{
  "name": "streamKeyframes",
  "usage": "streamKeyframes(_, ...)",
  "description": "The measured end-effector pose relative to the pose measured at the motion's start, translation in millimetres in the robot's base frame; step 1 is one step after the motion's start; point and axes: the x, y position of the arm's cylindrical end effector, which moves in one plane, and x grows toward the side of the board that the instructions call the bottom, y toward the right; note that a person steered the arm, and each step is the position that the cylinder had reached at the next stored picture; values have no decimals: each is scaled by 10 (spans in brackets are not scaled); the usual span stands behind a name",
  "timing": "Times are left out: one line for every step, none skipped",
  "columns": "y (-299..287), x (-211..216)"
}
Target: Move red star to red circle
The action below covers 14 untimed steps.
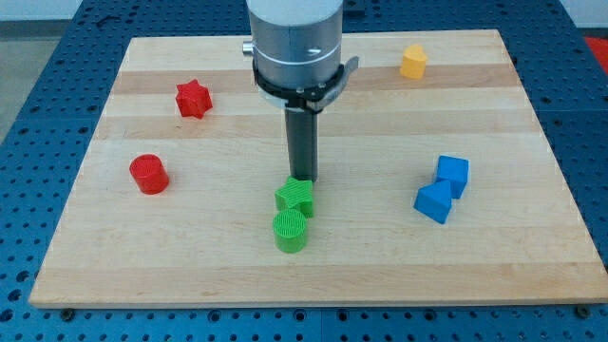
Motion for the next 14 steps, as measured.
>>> streamKeyframes(-33,-458)
streamKeyframes(-216,-812)
streamKeyframes(-425,-1229)
streamKeyframes(-557,-1633)
streamKeyframes(-898,-1771)
streamKeyframes(-1270,-1677)
streamKeyframes(-1520,-1339)
streamKeyframes(-1685,-978)
streamKeyframes(-1702,-915)
streamKeyframes(-1661,-1258)
streamKeyframes(-1751,-1458)
streamKeyframes(-2057,-1122)
streamKeyframes(-2145,-693)
streamKeyframes(-2099,-501)
